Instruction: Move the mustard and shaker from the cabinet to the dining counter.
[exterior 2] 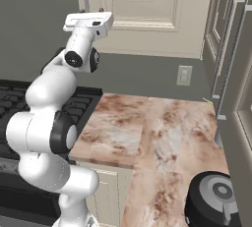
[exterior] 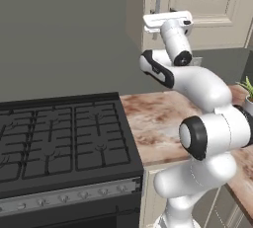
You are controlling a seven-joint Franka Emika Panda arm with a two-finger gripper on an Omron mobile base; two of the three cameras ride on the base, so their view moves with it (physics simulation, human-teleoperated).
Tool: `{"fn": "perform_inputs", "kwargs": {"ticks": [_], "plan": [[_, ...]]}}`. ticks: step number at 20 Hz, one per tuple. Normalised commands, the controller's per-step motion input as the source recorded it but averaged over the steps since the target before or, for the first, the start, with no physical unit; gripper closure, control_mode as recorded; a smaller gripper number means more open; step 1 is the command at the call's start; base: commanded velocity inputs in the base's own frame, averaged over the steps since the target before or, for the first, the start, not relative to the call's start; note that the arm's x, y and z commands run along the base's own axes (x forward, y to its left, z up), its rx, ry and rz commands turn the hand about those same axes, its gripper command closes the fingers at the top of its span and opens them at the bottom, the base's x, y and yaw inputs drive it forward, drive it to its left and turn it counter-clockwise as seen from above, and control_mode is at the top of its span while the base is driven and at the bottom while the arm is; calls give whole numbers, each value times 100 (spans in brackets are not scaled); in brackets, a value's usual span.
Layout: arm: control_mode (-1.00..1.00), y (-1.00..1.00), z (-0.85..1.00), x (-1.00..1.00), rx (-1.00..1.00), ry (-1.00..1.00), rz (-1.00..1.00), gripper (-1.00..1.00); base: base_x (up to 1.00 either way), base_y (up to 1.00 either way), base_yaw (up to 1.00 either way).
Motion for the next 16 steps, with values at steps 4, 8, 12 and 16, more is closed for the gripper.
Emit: {"fn": "perform_inputs", "kwargs": {"ticks": [4, 8, 12, 16], "plan": [[-100, 0, 0, 73, 0, 8, -5, -100, 0, 0, 0], [-100, 0, 0, 73, 0, 9, -4, -100, 0, 0, 0], [-100, -19, 0, 44, 0, 15, -6, 100, 0, 0, 0], [-100, -57, 11, 4, 4, 24, -6, 100, 0, 0, 0]]}}
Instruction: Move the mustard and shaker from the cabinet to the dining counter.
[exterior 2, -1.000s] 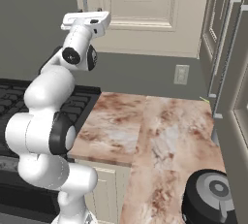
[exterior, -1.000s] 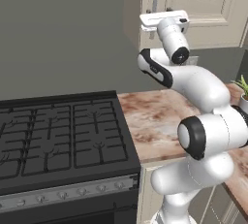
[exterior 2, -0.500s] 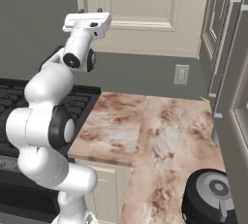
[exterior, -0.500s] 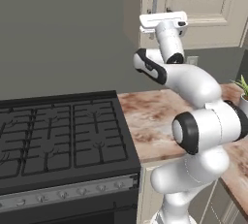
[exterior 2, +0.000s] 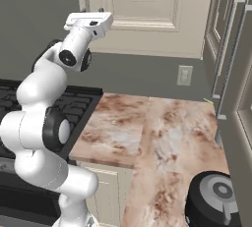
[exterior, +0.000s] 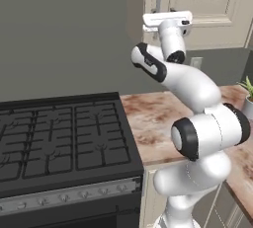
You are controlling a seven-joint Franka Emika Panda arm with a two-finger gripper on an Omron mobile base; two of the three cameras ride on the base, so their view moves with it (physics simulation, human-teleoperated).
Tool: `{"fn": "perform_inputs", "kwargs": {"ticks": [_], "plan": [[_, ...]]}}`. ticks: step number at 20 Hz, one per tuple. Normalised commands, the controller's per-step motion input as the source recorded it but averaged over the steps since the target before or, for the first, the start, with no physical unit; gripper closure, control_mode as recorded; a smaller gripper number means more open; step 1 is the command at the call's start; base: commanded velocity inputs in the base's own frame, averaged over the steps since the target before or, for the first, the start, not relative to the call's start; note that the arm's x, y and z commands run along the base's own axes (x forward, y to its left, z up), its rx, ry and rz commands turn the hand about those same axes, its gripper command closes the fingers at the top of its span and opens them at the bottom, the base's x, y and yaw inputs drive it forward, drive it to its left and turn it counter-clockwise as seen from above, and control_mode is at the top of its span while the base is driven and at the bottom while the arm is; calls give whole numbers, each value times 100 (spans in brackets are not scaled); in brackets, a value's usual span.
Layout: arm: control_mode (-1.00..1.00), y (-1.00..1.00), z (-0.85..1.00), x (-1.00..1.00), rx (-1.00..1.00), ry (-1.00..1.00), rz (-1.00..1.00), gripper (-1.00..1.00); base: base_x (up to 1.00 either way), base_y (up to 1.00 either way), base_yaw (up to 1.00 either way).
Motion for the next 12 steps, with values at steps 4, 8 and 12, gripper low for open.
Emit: {"fn": "perform_inputs", "kwargs": {"ticks": [4, 8, 12], "plan": [[-100, -91, 15, -14, 7, 18, -5, 100, 0, 0, 0], [-100, -100, 17, -52, 11, 15, -4, 100, 0, 0, 0], [-100, -100, 16, -75, 13, 12, -3, 100, 0, 0, 0]]}}
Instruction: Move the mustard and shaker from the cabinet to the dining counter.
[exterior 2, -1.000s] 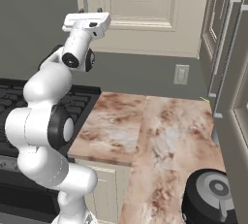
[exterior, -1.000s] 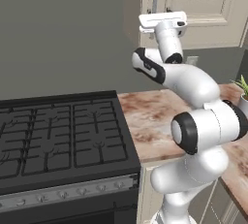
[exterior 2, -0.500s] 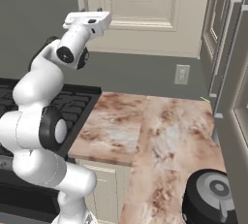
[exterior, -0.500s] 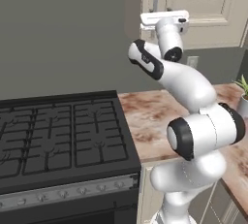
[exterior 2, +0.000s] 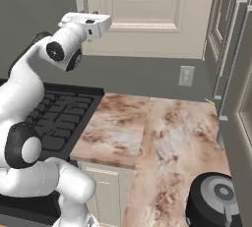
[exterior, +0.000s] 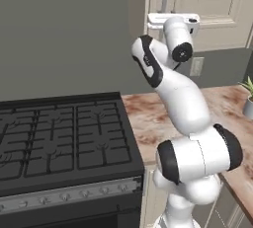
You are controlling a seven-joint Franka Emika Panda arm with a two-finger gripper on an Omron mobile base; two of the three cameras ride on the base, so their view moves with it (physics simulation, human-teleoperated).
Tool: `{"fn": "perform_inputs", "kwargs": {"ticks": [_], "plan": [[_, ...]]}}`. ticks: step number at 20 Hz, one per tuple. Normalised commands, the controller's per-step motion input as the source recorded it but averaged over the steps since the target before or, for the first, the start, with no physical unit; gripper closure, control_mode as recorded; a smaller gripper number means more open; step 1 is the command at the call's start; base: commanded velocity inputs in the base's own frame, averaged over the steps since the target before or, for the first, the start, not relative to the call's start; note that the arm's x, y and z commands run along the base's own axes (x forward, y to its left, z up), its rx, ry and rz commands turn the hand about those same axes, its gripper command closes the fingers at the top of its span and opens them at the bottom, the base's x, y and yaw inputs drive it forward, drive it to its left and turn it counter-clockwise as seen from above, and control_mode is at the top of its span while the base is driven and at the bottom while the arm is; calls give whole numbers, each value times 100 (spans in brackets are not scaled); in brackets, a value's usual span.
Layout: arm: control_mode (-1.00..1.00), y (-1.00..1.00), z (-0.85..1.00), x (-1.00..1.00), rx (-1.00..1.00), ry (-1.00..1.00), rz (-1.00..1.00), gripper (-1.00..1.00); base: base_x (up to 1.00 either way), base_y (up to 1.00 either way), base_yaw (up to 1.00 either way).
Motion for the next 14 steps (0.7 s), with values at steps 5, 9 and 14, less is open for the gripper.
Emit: {"fn": "perform_inputs", "kwargs": {"ticks": [5, 9, 14], "plan": [[-100, -100, 15, -93, 15, 9, -3, 100, 0, 0, 0], [-100, -100, 9, -97, 13, 9, -6, 100, 0, 0, 0], [-100, -100, 2, -96, 11, 9, -8, 100, 0, 0, 0]]}}
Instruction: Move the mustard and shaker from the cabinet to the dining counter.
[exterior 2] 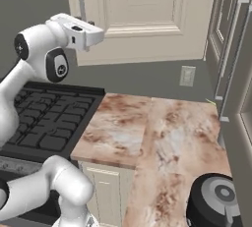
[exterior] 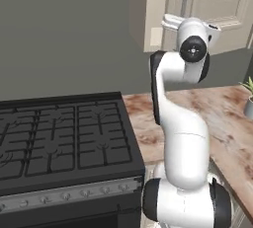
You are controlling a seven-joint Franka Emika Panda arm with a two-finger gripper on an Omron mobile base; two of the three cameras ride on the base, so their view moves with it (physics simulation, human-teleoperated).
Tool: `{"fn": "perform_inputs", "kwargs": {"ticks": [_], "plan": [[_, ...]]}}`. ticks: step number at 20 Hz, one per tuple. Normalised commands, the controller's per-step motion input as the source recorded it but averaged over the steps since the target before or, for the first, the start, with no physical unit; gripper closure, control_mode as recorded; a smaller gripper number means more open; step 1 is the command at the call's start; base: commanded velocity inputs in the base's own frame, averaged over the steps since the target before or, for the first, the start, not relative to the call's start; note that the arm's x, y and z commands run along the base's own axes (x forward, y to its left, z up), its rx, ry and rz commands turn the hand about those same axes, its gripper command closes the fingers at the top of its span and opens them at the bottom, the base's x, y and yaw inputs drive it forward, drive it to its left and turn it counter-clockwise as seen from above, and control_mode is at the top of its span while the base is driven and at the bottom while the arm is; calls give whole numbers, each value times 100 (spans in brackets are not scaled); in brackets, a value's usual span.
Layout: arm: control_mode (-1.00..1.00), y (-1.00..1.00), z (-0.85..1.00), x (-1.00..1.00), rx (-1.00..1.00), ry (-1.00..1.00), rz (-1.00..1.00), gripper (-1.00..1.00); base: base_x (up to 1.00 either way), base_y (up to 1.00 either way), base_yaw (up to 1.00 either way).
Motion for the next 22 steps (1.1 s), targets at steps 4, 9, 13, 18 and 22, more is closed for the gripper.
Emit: {"fn": "perform_inputs", "kwargs": {"ticks": [4, 9, 13, 18, 22], "plan": [[-100, -100, 0, -97, 11, 8, -8, 100, 0, 0, 0], [-100, -100, 0, -97, 7, 4, -6, 100, 0, 0, 0], [-100, -100, 0, -95, 4, 2, -4, -100, 0, 0, 0], [-100, -80, 0, -98, 3, 1, -1, -100, 0, 0, 0], [-100, -2, 0, -100, 5, -2, 0, -100, 0, 0, 0]]}}
